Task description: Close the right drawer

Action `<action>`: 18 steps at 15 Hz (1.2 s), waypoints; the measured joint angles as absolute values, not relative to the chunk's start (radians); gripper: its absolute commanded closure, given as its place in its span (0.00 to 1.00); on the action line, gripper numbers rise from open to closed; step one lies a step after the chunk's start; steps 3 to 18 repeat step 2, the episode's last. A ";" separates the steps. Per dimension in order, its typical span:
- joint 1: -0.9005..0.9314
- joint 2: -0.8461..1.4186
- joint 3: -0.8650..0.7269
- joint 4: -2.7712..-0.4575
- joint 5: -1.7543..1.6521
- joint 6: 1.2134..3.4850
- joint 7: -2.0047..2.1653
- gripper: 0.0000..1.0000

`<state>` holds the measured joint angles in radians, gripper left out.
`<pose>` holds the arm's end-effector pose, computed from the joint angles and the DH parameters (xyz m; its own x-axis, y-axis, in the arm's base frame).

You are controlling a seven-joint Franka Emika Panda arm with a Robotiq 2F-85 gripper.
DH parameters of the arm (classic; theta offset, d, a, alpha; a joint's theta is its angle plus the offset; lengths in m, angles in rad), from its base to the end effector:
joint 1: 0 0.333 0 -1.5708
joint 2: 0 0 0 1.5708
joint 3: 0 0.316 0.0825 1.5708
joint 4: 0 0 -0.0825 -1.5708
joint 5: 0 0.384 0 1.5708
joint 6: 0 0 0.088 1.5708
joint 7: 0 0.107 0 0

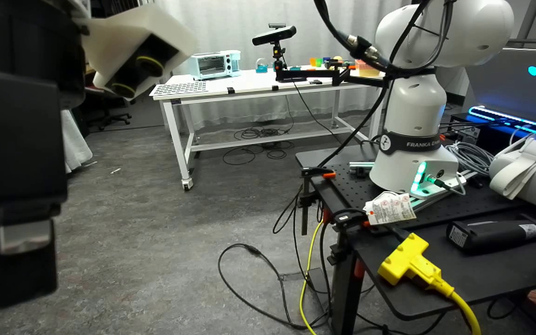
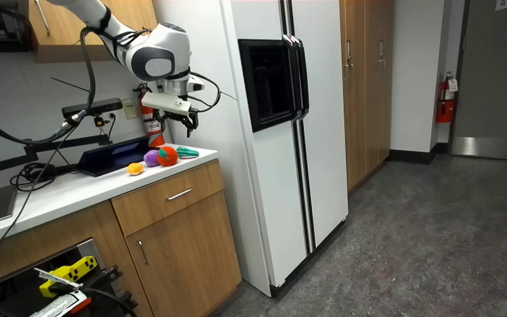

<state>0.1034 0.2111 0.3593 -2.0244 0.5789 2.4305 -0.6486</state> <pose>0.5456 0.2658 0.3732 0.7611 0.5387 0.3612 0.6460 -0.6794 -0.3480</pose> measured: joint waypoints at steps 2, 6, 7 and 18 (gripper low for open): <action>0.103 0.211 0.359 -2.024 0.579 2.431 -0.649 0.00; 0.103 0.211 0.359 -2.024 0.579 2.431 -0.649 0.00; 0.103 0.211 0.359 -2.024 0.579 2.431 -0.649 0.00; 0.103 0.211 0.359 -2.024 0.579 2.431 -0.649 0.00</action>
